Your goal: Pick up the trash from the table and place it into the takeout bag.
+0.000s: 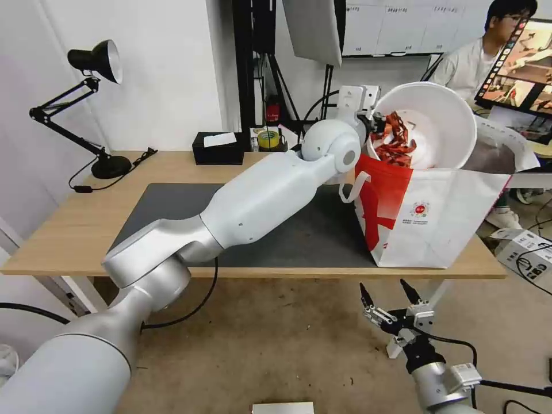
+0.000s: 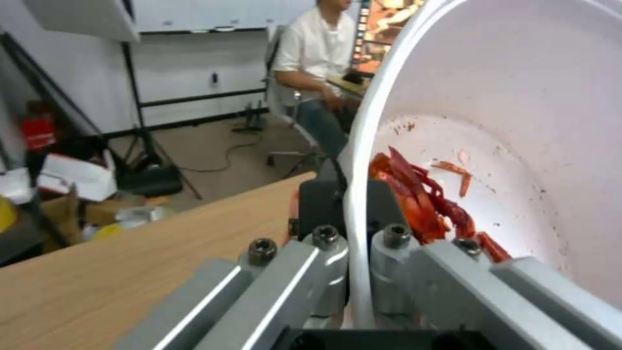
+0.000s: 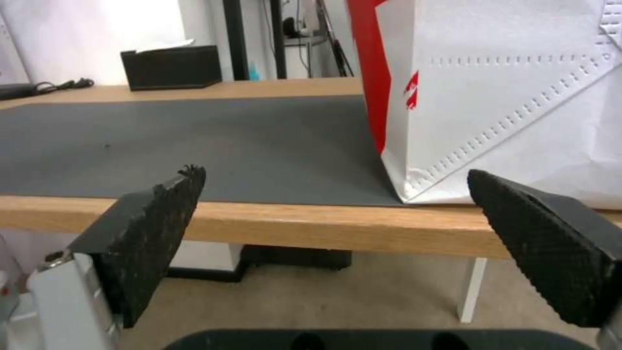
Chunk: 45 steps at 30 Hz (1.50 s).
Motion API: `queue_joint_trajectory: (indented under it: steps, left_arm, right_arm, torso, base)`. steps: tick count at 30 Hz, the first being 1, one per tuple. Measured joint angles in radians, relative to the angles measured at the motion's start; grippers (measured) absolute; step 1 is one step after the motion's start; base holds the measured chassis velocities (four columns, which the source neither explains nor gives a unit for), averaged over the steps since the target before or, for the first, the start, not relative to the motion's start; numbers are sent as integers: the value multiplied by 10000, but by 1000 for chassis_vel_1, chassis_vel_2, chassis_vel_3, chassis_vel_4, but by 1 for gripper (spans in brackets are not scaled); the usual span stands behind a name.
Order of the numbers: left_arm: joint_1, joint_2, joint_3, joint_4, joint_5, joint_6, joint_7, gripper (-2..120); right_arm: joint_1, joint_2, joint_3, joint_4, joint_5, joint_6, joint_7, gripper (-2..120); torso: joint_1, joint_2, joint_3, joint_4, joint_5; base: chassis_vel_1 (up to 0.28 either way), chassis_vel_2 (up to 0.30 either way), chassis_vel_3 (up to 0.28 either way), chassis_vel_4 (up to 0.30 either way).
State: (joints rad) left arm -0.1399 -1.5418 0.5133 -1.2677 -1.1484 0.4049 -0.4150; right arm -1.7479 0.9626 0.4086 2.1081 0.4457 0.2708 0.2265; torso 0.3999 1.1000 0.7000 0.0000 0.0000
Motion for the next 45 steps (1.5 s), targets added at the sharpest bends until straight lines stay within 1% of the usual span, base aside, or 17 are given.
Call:
queue_joint_trajectory:
  steps: [14, 16, 18, 19, 20, 22, 24, 27, 28, 31, 35, 36, 38, 39, 41, 42, 45]
  left_arm:
    - [-59, 148, 106, -103, -239, 708, 653, 0]
    - [-49, 156, 131, -119, -244, 739, 680, 4]
    - [-9, 149, 172, -184, -268, 798, 657, 9]
    - [25, 137, 196, -264, -329, 897, 624, 17]
    - [25, 137, 196, -264, -329, 897, 624, 17]
    - [49, 128, 225, -362, -536, 1117, 616, 28]
    - [54, 120, 225, -378, -599, 1161, 616, 31]
    - [54, 100, 212, -385, -810, 1241, 621, 46]
    - [54, 100, 212, -385, -810, 1241, 621, 46]
    - [74, 96, 176, -385, -864, 1264, 620, 61]
    - [129, 140, 166, -405, -865, 1265, 599, 68]
    - [154, 190, 145, -438, -865, 1244, 588, 76]
    - [172, 354, 108, -538, -865, 1056, 585, 85]
    - [172, 354, 108, -538, -865, 1056, 585, 85]
    - [197, 657, 75, -746, -870, 698, 601, 95]
    - [197, 657, 75, -746, -870, 698, 601, 95]
    - [368, 1425, 98, -1332, -868, -77, 824, 100]
  right_arm:
    - [1, 0, 1, 0, 0, 0, 0, 100]
    - [0, 0, 1, 0, 0, 0, 0, 100]
    - [0, 0, 0, 0, 0, 0, 0, 100]
    - [0, 0, 0, 0, 0, 0, 0, 100]
    - [0, 0, 0, 0, 0, 0, 0, 100]
    - [1, 0, 0, 0, 0, 0, 0, 100]
    - [0, 0, 0, 0, 0, 0, 0, 100]
    - [0, 0, 0, 0, 0, 0, 0, 100]
    - [0, 0, 0, 0, 0, 0, 0, 100]
    - [1, 0, 0, 0, 0, 0, 0, 100]
    - [0, 0, 0, 0, 0, 0, 0, 100]
    - [0, 0, 0, 0, 0, 0, 0, 100]
    - [1, 0, 0, 0, 0, 0, 0, 100]
    - [1, 0, 0, 0, 0, 0, 0, 100]
    - [0, 0, 0, 0, 0, 0, 0, 100]
    - [0, 0, 0, 0, 0, 0, 0, 100]
    - [1, 0, 0, 0, 0, 0, 0, 100]
  torso:
    - [0, 0, 0, 0, 0]
    - [0, 0, 0, 0, 0]
    - [0, 0, 0, 0, 0]
    - [0, 0, 0, 0, 0]
    - [0, 0, 0, 0, 0]
    - [0, 0, 0, 0, 0]
    - [0, 0, 0, -1, 0]
    - [0, 0, 0, 0, 0]
    - [0, 0, 0, 0, 0]
    - [0, 0, 0, 0, 0]
    - [1, 0, 0, -1, 0]
    - [0, 0, 0, -1, 0]
    - [0, 0, 0, -1, 0]
    - [0, 0, 0, -1, 0]
    - [0, 0, -1, -2, 0]
    - [0, 0, -1, -2, 0]
    - [0, 0, 0, -1, -3]
  base:
    - [0, 0, 0, 0]
    - [0, 0, 0, 0]
    - [0, 0, 0, 0]
    - [0, 0, 0, 0]
    - [0, 0, 0, 0]
    - [0, 0, 0, 0]
    - [0, 0, 0, 0]
    - [0, 0, 0, 0]
    - [0, 0, 0, 0]
    - [0, 0, 0, 0]
    - [0, 0, 0, 0]
    - [0, 0, 0, 0]
    - [0, 0, 0, 0]
    - [0, 0, 0, 0]
    - [0, 0, 0, 0]
    - [0, 0, 0, 0]
    - [0, 0, 0, 0]
